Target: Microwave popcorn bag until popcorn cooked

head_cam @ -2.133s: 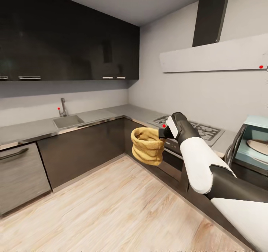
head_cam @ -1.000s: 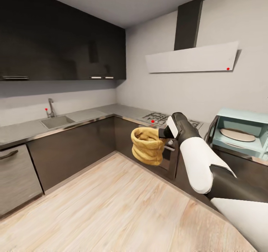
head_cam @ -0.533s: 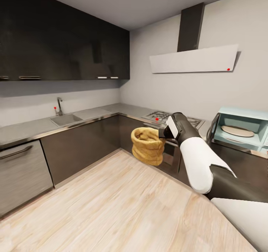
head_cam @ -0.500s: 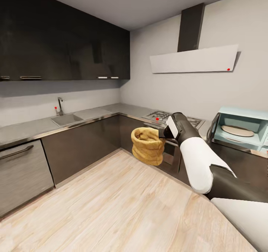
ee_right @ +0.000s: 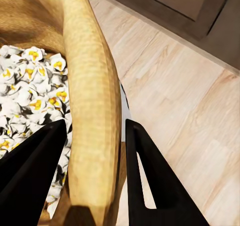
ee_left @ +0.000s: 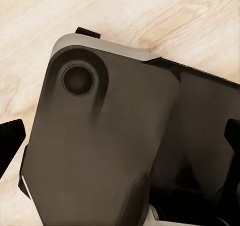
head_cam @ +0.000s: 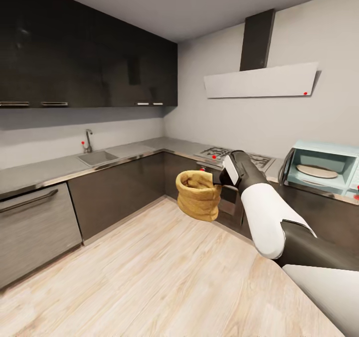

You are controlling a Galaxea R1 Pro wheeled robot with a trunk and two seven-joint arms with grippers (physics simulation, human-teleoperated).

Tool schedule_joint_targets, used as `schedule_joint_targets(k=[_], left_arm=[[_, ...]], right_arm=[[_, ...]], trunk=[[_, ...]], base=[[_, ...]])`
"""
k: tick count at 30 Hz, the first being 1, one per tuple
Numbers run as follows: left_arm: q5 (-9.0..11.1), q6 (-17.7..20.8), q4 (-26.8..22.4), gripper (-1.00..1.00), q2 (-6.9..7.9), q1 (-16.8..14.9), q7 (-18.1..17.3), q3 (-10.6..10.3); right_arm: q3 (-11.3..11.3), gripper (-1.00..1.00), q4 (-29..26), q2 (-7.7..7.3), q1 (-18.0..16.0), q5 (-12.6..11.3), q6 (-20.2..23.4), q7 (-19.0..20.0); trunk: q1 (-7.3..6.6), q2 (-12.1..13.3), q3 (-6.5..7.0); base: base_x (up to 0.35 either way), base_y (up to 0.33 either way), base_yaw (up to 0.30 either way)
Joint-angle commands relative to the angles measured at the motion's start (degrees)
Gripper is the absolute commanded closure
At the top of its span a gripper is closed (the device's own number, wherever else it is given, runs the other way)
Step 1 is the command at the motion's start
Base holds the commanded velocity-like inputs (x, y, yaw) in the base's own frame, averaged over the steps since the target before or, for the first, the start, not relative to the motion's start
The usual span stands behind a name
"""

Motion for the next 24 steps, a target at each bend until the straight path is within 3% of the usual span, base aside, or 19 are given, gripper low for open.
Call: schedule_joint_targets(k=[1, 7, 24], left_arm=[[0.3, -0.09, -0.07, -1.0, 0.0, 0.01, -0.09, 0.05], [0.3, -0.09, -0.07, -1.0, 0.0, 0.0, -0.09, 0.04], [0.3, -0.09, -0.07, -1.0, 0.0, 0.0, -0.09, 0.04]], right_arm=[[-0.49, 1.0, -0.07, 0.1, -0.06, 0.56, 0.17, 0.2], [-0.49, 1.0, 0.0, 0.1, -0.06, 0.58, 0.17, 0.1], [-0.49, 1.0, 0.11, 0.1, -0.06, 0.65, 0.17, 0.03]], trunk=[[0.01, -0.05, -0.07], [0.01, -0.05, -0.07], [0.01, -0.05, -0.07]], base=[[-0.005, 0.001, 0.0], [-0.001, 0.0, -0.052], [0.0, 0.0, -0.243]])
